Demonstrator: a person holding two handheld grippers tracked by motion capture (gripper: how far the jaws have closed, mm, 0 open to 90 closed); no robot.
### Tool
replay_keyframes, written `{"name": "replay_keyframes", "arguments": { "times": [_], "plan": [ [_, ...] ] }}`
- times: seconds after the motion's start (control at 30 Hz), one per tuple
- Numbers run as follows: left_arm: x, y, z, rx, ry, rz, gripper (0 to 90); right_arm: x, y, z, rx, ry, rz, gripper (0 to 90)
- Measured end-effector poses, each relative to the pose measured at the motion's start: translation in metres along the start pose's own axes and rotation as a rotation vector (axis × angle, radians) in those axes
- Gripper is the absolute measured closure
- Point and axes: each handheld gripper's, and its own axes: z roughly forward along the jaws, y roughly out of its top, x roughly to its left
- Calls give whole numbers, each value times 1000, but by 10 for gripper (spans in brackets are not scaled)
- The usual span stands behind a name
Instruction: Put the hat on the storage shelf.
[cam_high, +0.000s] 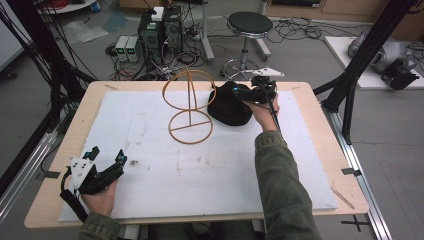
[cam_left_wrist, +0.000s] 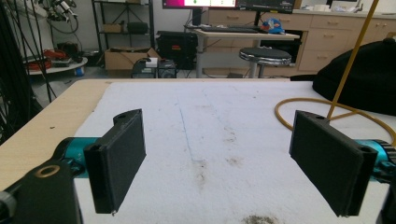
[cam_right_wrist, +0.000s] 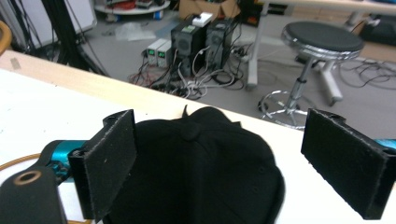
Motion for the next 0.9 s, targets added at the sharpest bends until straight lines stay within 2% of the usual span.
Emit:
{"name": "replay_keyframes", "arguments": {
  "times": [0.17,0.27,0.33,0.43,0.53,0.7,0.73,0.77,0.8,0.83,0.9],
  "plan": [
    [1,0,-1,0,0,-2,186,2,0,10,2,-5,12,101],
    [2,0,-1,0,0,-4,186,1,-6,18,48,-13,12,101],
    [2,-1,-1,-1,1,-7,186,2,-12,26,99,-12,0,101],
    [2,-1,-1,0,1,-8,187,6,-15,32,129,-21,-19,101],
    [2,-1,-1,0,-2,-6,187,9,-17,35,134,-28,-31,101],
    [2,0,-1,-9,-2,-7,187,15,-24,44,169,-15,-31,102],
    [2,0,-1,-9,0,-7,187,18,-25,46,171,-43,-34,104],
    [2,0,-1,-8,0,-7,187,18,-25,46,171,-43,-34,104],
    [1,0,-1,-13,-1,-8,188,18,-26,47,168,-50,-23,112],
    [1,0,-1,-14,0,-4,188,17,-26,47,169,-32,7,166],
    [1,0,-1,-16,0,-4,188,17,-27,48,177,-34,14,166]
  ]
}}
